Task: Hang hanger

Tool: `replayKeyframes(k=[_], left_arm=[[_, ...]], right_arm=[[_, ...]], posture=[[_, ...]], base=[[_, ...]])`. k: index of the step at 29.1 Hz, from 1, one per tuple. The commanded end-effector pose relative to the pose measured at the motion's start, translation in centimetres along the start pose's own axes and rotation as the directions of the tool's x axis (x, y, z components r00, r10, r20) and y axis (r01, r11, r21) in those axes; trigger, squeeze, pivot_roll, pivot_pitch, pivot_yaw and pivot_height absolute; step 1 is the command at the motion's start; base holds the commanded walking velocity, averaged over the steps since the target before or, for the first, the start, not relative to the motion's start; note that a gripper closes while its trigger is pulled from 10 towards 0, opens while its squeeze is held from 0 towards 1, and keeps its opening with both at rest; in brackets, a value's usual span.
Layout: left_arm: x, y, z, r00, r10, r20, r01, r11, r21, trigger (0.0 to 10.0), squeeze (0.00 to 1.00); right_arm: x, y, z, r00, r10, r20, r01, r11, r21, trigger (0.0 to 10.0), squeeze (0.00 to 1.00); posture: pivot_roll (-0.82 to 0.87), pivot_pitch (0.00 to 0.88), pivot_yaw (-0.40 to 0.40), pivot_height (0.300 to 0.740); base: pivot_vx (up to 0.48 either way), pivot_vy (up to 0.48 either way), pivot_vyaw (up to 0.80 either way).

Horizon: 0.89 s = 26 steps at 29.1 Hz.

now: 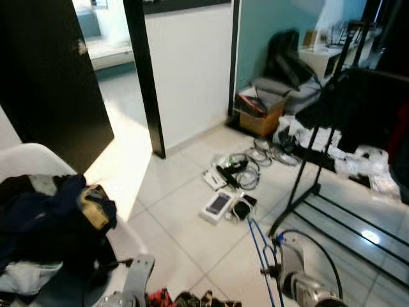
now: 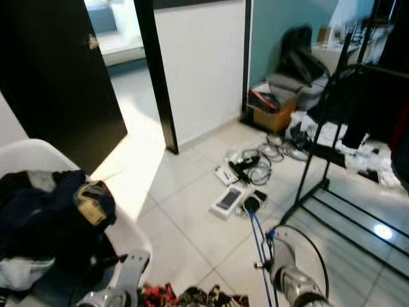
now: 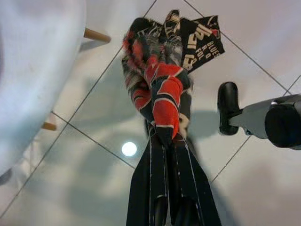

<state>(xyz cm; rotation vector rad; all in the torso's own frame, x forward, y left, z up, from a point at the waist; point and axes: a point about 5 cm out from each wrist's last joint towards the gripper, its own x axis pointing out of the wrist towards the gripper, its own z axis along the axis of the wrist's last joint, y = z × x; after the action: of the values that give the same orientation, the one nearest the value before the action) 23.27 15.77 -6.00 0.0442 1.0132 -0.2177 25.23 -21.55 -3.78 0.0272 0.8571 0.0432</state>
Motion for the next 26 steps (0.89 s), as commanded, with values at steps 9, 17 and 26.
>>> replayKeyframes(k=[9,17,26], left_arm=[[-0.1,0.53,0.25,1.0,0.022,0.019,-0.021,0.999,-0.024,10.0,0.0],[-0.1,0.47,0.29,1.0,0.015,0.024,-0.014,0.999,-0.033,10.0,0.0],[-0.09,0.37,0.26,1.0,-0.003,0.022,0.004,1.0,-0.028,10.0,0.0]], right_arm=[[0.16,0.69,0.14,1.0,0.028,-0.01,-0.028,0.999,-0.023,10.0,0.0],[0.16,0.82,0.01,0.999,0.048,-0.024,-0.049,0.998,-0.03,10.0,0.0],[0.19,1.32,-0.55,0.994,0.091,-0.062,-0.093,0.995,-0.041,10.0,0.0]], posture=[[0.03,0.0,0.001,0.74],[0.03,0.0,0.0,0.74],[0.03,0.0,0.001,0.74]], base=[[0.0,0.0,0.8],[0.0,0.0,0.8],[0.0,0.0,0.8]])
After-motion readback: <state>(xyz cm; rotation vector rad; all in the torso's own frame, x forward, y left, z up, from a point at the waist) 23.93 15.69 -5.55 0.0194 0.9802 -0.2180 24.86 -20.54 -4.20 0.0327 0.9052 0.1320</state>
